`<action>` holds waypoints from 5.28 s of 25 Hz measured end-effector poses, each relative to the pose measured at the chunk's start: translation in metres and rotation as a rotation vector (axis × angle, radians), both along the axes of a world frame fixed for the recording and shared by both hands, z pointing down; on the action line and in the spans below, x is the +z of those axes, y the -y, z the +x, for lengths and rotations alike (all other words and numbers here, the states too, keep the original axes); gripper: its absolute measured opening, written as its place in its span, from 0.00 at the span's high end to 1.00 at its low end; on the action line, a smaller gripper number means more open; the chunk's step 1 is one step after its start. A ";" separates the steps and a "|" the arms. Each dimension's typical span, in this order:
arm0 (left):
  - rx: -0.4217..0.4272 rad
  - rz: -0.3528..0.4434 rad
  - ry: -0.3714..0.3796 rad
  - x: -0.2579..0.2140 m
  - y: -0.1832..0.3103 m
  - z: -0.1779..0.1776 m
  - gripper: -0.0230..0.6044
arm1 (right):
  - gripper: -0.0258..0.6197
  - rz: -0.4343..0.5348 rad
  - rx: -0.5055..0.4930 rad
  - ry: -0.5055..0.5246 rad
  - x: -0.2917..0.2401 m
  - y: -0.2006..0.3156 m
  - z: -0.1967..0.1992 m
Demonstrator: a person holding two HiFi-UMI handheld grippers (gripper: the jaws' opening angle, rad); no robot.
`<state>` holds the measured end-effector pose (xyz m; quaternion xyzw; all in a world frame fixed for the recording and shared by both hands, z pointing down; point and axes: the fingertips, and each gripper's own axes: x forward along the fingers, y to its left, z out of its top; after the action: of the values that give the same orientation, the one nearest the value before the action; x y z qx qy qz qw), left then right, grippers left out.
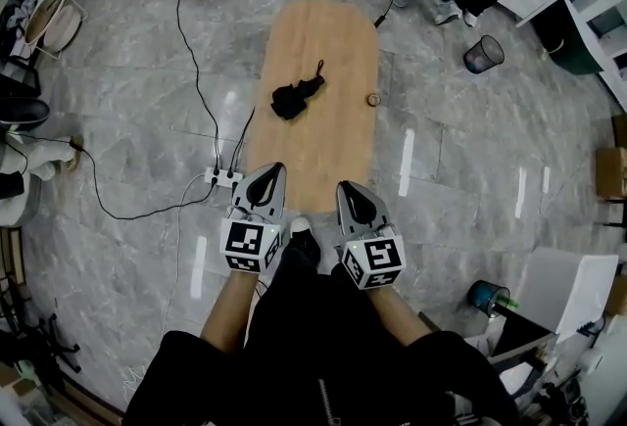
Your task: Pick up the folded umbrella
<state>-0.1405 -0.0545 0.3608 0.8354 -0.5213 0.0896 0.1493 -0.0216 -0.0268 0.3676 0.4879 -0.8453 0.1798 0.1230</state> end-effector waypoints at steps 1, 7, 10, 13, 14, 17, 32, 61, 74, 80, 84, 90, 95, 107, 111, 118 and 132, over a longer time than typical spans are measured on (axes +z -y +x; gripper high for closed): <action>0.007 0.003 0.004 0.000 0.004 -0.001 0.94 | 0.92 0.000 0.002 0.000 0.000 0.003 -0.002; 0.047 -0.001 -0.003 0.007 0.020 -0.002 0.94 | 0.92 -0.014 0.012 -0.004 0.006 0.012 -0.007; 0.055 -0.004 0.009 0.011 0.024 0.000 0.94 | 0.92 -0.011 0.007 -0.004 0.009 0.016 -0.008; 0.049 -0.012 0.014 0.015 0.028 -0.001 0.94 | 0.92 -0.001 -0.001 0.002 0.009 0.023 -0.009; 0.045 -0.017 0.015 0.016 0.030 -0.001 0.94 | 0.92 0.004 -0.004 0.004 0.008 0.026 -0.010; 0.032 -0.026 0.026 0.021 0.037 -0.003 0.94 | 0.92 0.014 -0.019 0.013 0.008 0.038 -0.011; -0.072 0.010 0.139 0.033 0.129 0.012 0.94 | 0.92 -0.014 -0.212 0.023 0.023 0.127 0.000; -0.006 -0.109 0.389 0.140 0.243 0.043 0.60 | 0.92 -0.159 -0.342 0.038 0.099 0.232 0.038; 0.061 -0.188 0.451 0.211 0.264 0.050 0.59 | 0.92 -0.189 -0.345 0.023 0.128 0.252 0.051; 0.077 -0.230 0.458 0.247 0.274 0.051 0.59 | 0.92 -0.221 -0.309 0.022 0.144 0.255 0.062; 0.094 -0.256 0.465 0.271 0.281 0.054 0.59 | 0.92 -0.234 -0.291 0.017 0.154 0.259 0.070; 0.140 -0.328 0.471 0.313 0.279 0.058 0.59 | 0.92 -0.281 -0.253 0.028 0.174 0.257 0.083; 0.160 -0.359 0.488 0.342 0.288 0.058 0.59 | 0.92 -0.301 -0.246 0.011 0.190 0.261 0.090; 0.140 -0.421 0.499 0.397 0.293 0.052 0.59 | 0.92 -0.348 -0.206 -0.006 0.231 0.275 0.112; 0.149 -0.427 0.512 0.407 0.297 0.050 0.59 | 0.92 -0.365 -0.221 -0.015 0.246 0.275 0.107; 0.161 -0.423 0.520 0.421 0.310 0.047 0.59 | 0.92 -0.366 -0.266 -0.026 0.268 0.286 0.087; 0.268 -0.416 0.602 0.452 0.319 0.047 0.55 | 0.93 -0.411 -0.273 0.011 0.310 0.289 0.081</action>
<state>-0.0933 -0.3732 0.8131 0.7843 -0.3989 0.4532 0.1430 0.0593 -0.3158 0.6774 0.3329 -0.8498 0.3322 0.2381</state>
